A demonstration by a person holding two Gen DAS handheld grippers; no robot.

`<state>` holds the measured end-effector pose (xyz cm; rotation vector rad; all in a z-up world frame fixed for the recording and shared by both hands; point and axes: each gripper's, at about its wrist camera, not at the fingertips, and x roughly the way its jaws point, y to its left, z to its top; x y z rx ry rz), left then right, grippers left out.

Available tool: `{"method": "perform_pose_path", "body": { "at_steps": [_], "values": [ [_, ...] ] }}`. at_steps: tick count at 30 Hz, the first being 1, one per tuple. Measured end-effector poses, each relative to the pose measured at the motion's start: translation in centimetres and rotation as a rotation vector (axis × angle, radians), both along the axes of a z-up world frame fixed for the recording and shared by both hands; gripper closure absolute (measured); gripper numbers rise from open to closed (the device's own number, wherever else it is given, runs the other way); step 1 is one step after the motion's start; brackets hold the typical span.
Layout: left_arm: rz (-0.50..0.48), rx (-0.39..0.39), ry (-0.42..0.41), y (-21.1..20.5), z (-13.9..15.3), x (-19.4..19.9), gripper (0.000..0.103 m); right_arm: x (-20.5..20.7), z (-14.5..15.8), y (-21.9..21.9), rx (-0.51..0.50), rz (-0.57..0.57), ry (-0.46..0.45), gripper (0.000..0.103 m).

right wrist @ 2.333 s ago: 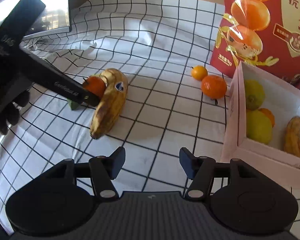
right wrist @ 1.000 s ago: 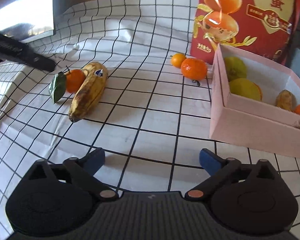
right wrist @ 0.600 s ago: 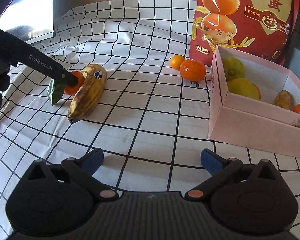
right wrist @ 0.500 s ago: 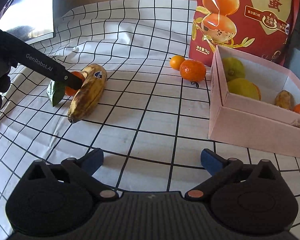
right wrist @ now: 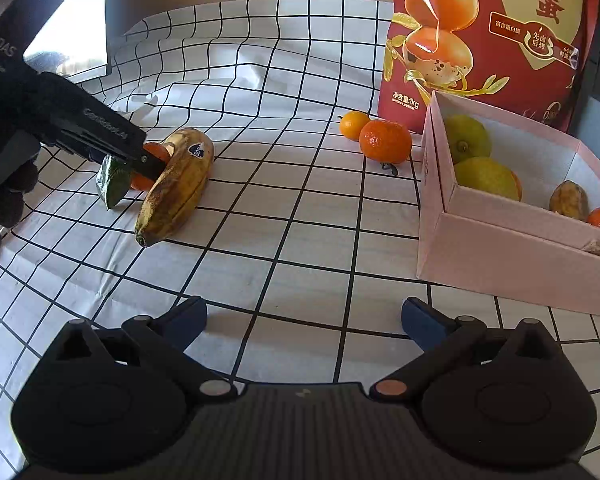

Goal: Organize fruits
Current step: 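Grasp the leafy tangerine with the left gripper and lift it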

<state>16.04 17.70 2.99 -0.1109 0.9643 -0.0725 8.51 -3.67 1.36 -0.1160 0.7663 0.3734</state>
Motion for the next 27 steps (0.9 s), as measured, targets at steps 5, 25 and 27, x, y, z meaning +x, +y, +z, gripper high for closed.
{"method": "perform_pose_path", "body": {
  "at_steps": [5,25,27],
  "values": [
    [0.007,-0.06,0.007,0.8,-0.2,-0.1,0.051,0.0,0.0,0.0,0.0,0.001,0.0,0.0],
    [0.176,-0.047,0.064,-0.5,0.8,-11.4,0.053,-0.1,0.4,-0.2,-0.018,0.054,0.048,0.0],
    [0.188,-0.059,0.072,-0.2,0.7,-12.0,0.053,0.1,0.6,0.0,-0.03,0.073,0.068,0.0]
  ]
}}
